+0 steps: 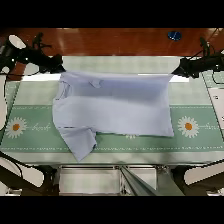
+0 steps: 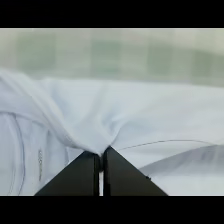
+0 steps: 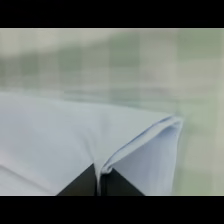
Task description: Fold the shirts.
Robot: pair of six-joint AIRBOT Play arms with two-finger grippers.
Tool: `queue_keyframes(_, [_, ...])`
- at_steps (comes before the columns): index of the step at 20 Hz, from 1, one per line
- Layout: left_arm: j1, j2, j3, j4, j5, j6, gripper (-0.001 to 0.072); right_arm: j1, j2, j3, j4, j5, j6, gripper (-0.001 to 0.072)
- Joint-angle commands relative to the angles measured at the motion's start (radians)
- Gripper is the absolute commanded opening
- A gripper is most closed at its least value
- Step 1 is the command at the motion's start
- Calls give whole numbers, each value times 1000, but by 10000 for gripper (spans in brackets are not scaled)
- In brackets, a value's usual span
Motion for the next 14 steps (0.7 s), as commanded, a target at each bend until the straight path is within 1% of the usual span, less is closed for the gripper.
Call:
queue_keyframes(1, [2,-40,-12,74,-206,26,18,-4,-7,-50,-100,108,-10,21])
queue_keyframes(5, [4,-46,-45,77,-247,29,18,-4,-7,-149,-125,101,-6,21])
queue_keyframes(11, [-2,-46,-45,77,-250,28,19,5,-8,-190,-131,82,2,21])
queue_keyframes(13, [-4,-46,-45,77,-270,8,30,14,-8,-208,-135,70,3,25])
queue_keyframes(14, [-4,-45,-45,80,-284,-26,189,15,-8,-217,-130,64,28,191])
